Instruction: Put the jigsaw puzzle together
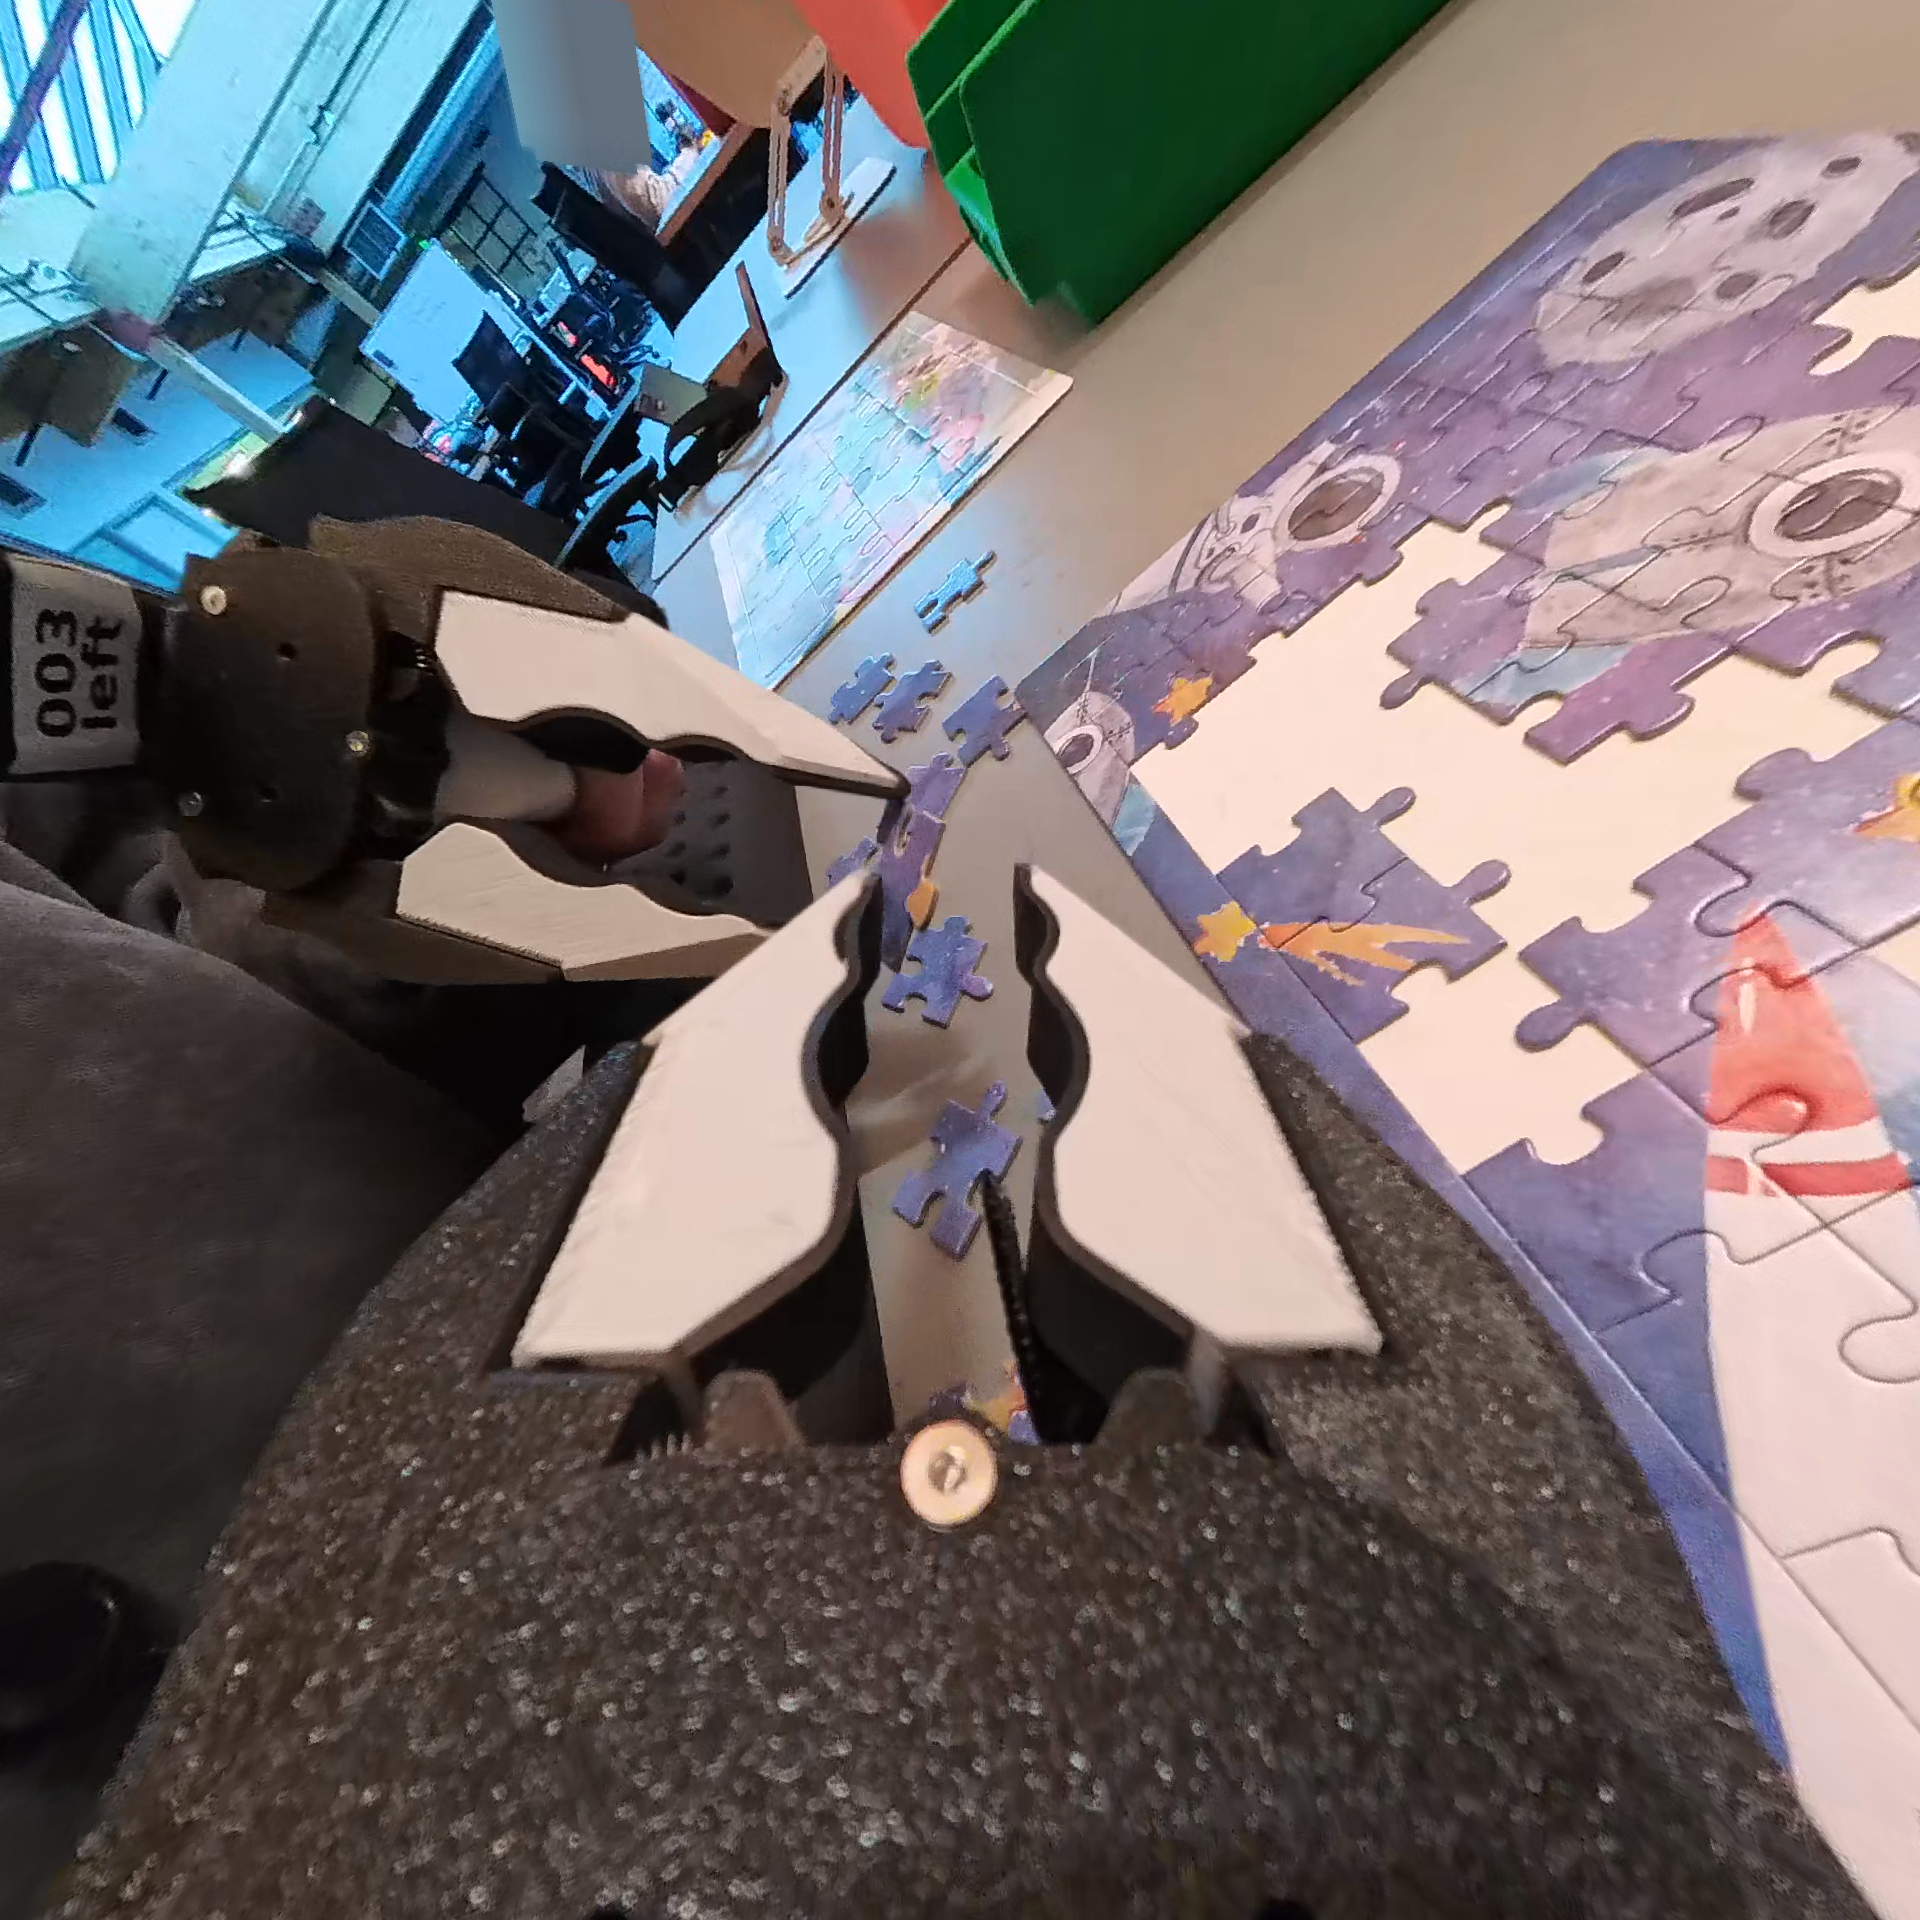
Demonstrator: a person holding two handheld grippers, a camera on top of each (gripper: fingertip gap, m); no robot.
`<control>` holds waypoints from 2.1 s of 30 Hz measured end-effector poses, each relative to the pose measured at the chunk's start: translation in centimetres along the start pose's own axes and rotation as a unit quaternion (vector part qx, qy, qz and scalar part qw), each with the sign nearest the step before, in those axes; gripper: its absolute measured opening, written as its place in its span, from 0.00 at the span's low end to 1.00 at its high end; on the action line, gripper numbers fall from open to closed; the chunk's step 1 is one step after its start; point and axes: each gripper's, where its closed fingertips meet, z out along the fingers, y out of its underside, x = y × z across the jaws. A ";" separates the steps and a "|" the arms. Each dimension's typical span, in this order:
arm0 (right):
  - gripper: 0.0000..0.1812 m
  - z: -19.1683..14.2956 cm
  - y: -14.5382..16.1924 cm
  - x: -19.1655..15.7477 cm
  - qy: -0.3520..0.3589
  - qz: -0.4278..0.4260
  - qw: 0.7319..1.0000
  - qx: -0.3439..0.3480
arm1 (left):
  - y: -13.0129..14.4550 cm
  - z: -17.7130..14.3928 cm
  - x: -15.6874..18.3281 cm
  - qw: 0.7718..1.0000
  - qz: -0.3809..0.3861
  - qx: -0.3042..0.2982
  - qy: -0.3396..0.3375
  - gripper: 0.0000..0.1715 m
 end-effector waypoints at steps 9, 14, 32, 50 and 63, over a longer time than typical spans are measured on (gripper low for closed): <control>0.01 -0.3 -0.6 -1.4 -0.023 -0.034 0.999 0.015 | -0.4 -0.3 0.0 1.000 -0.001 0.018 0.001 0.18; 0.01 -0.5 -0.6 -0.5 -0.013 -0.009 1.000 0.015 | 0.4 0.0 -0.9 0.999 -0.051 0.011 -0.004 0.18; 0.01 -3.0 -3.9 -2.8 -0.151 0.089 0.978 0.114 | -3.8 -1.9 -0.4 0.847 -0.415 0.183 0.277 0.12; 0.08 -4.1 -3.3 4.3 0.115 0.009 0.988 0.106 | 0.6 1.5 -1.6 0.800 -0.534 0.057 0.269 0.01; 0.06 -2.8 -0.5 6.2 0.266 -0.164 0.950 -0.016 | 2.9 5.9 -3.4 0.802 -0.501 -0.129 0.299 0.01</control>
